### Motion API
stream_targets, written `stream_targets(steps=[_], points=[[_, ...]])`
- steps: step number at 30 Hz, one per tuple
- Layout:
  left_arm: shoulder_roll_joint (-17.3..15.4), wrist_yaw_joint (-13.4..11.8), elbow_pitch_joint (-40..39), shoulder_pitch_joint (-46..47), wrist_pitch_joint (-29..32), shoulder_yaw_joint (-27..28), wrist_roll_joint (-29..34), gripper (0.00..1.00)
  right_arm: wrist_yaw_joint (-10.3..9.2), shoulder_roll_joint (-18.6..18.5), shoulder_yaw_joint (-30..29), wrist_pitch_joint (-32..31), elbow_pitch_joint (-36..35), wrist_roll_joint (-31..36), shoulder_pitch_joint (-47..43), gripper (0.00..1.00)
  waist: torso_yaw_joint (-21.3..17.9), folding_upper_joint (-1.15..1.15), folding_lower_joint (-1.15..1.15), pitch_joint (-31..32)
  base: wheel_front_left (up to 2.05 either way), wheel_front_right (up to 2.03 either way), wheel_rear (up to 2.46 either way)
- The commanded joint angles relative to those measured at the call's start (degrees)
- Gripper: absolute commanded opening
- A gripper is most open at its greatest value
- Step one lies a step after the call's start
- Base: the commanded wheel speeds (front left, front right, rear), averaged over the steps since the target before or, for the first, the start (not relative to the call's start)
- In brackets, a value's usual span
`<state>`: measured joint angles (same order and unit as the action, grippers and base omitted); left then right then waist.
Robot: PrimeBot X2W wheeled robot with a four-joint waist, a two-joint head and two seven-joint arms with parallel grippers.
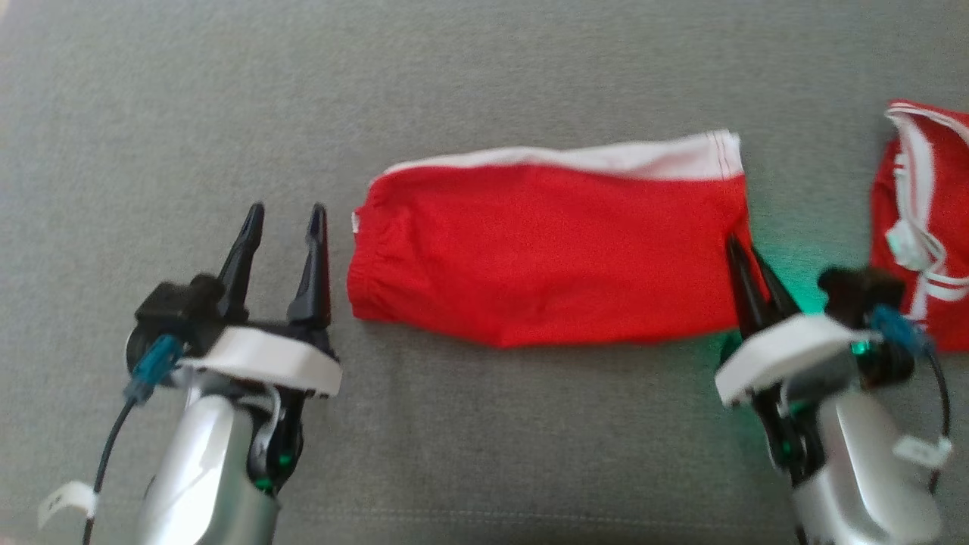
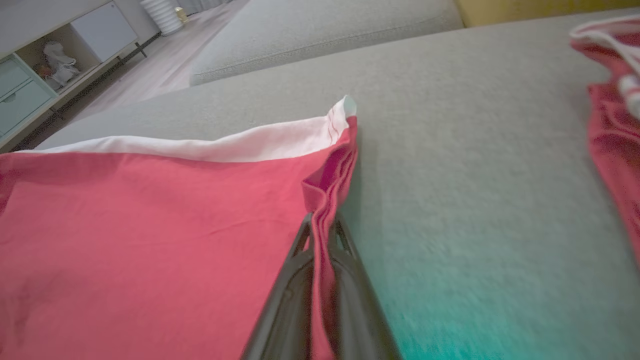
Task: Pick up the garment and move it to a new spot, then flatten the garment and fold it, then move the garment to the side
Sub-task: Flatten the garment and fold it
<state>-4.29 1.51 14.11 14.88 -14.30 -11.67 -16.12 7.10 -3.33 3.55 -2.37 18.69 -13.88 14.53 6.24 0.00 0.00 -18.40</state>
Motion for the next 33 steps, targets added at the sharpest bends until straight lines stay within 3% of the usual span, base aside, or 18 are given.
stream_targets(steps=[1, 8, 20, 23, 28, 33], points=[[-1.6, -0.5, -2.1, -0.2, -0.7, 2.6, 0.4, 1.00, 0.39, 0.4, 1.0, -0.2, -3.3, -0.8, -1.4, 0.00, -1.3, 0.00, 0.00, 1.1, 0.00, 0.00, 0.00], [-2.1, -0.9, -2.6, -1.8, -0.3, 2.7, 0.0, 1.00, 0.39, 0.5, -1.0, -1.7, -8.4, -2.3, -7.3, 0.00, -2.2, 0.00, 0.00, 2.1, 0.00, 0.00, 0.00], [-2.2, -1.2, -3.0, -1.7, 0.0, 1.7, -0.2, 1.00, 0.39, 0.5, -2.0, -2.6, -9.3, -2.5, -6.2, 0.00, -1.4, 0.00, 0.00, 2.6, 0.00, 0.00, 0.00], [-2.2, -1.2, -2.8, -2.2, 0.1, 1.8, -0.7, 1.00, 0.39, 0.5, 1.6, -3.6, -11.6, -3.1, -2.9, 0.00, -1.5, 0.00, 0.00, 3.2, 0.00, 0.00, 0.00], [-1.8, -1.1, -2.6, -2.1, 0.3, 0.8, -0.9, 1.00, 0.39, 0.5, 13.6, -6.5, -14.7, -5.2, 3.6, 0.00, 0.2, 0.00, 0.00, 4.3, 0.00, 0.00, 0.00], [-1.4, -0.9, -1.9, -1.4, 0.2, -0.3, -0.9, 1.00, 0.39, 0.5, 24.7, -7.4, -13.0, -10.8, 9.1, 0.00, 2.9, 0.00, 0.00, 4.8, 0.00, 0.00, 0.00]])
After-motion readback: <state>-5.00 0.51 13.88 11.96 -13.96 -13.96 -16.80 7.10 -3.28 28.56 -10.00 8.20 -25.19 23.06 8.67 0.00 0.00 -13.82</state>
